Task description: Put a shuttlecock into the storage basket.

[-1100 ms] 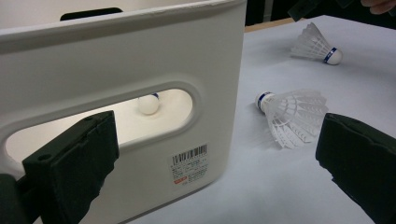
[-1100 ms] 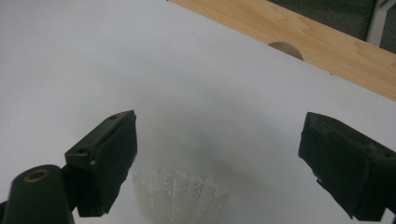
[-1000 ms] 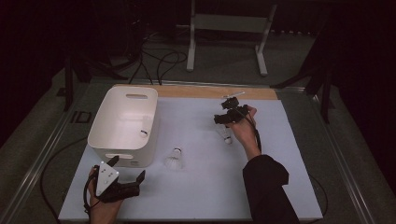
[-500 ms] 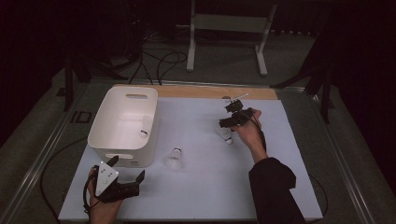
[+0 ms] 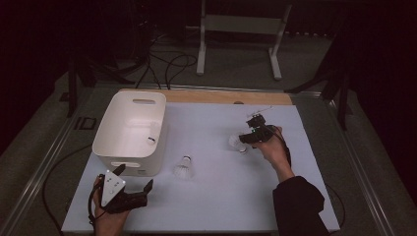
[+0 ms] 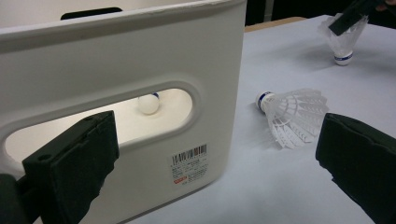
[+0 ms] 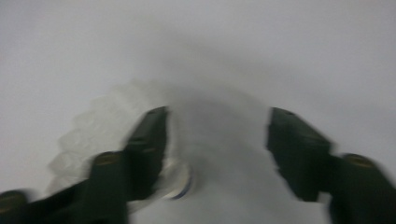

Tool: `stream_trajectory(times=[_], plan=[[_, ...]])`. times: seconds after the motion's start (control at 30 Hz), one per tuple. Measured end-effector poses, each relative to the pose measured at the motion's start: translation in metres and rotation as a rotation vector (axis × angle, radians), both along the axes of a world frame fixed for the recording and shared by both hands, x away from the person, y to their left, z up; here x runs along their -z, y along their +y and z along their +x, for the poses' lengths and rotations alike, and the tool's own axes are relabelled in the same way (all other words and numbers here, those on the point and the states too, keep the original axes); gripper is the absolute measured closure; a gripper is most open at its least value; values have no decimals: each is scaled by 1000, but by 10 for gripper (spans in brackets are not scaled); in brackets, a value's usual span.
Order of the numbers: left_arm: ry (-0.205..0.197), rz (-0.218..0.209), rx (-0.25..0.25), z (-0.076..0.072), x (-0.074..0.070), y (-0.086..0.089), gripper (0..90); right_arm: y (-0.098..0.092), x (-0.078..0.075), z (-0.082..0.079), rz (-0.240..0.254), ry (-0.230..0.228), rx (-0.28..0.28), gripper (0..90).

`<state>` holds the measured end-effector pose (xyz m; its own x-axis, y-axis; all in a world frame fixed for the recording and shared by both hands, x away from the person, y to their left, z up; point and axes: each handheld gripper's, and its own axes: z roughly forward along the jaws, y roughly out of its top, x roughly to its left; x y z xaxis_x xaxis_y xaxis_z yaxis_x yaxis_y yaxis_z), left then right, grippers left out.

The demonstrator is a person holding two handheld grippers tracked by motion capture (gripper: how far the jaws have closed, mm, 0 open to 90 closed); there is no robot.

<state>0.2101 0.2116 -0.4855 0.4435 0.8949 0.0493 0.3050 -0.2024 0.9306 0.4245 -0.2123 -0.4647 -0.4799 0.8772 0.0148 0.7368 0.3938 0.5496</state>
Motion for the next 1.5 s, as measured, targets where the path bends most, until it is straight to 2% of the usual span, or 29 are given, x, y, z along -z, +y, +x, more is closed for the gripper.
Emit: stream_trajectory(times=[0.03,0.07,0.1,0.13,0.2,0.3,0.63,1.5], plan=[[0,0,0,0,0,0,0,0,0,0,0,0,0,457],[0,2,2,0,0,0,0,-1,1,-2,9,4,-8,519],[0,1,2,0,0,-1,0,-1,2,-5,23,5,-25,632],[0,1,1,0,0,-1,0,-1,2,-6,28,5,-31,662],[0,2,2,0,0,-1,0,-1,1,-8,41,0,-44,791],[0,2,2,0,0,-1,0,1,-1,-12,37,-16,-60,884],[-2,2,0,0,0,-1,0,6,-9,-18,23,-64,-79,895],[-6,-4,0,0,0,-1,0,7,-24,-26,46,-119,-77,893]])
